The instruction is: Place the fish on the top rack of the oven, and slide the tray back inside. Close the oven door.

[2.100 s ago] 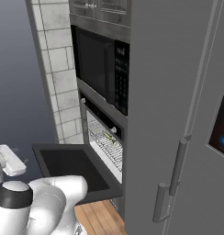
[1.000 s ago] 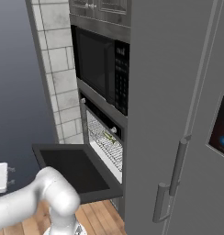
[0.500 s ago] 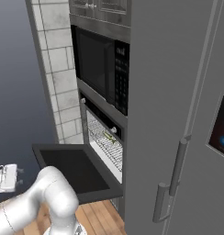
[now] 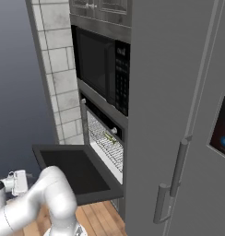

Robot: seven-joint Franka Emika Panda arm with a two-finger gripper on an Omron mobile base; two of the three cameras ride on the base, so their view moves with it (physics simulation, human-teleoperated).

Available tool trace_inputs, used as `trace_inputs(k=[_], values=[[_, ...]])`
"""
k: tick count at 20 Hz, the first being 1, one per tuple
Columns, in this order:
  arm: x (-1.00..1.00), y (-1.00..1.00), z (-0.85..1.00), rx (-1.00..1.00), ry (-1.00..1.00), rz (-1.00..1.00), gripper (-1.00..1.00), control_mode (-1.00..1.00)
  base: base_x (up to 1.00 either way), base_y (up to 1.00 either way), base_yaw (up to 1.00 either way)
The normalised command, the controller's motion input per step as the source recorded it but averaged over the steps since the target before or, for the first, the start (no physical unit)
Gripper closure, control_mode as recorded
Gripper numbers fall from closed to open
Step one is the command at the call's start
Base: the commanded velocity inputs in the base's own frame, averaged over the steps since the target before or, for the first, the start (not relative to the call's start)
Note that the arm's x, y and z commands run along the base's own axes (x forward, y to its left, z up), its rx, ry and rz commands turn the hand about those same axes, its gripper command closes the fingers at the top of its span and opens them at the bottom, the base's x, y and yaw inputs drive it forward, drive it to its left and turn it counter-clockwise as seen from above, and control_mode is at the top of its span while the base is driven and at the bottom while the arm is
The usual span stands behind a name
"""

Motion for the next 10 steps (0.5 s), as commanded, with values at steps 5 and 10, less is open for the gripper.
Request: trace_inputs(k=[5, 10], values=[[0.57, 0.43, -1.0, -0.13, -0.02, 0.0, -1.0, -1.0, 0.0, 0.0, 0.0], [0.45, 0.85, -1.0, -0.19, -0.12, 0.0, -1.0, -1.0, 0.0, 0.0, 0.0]])
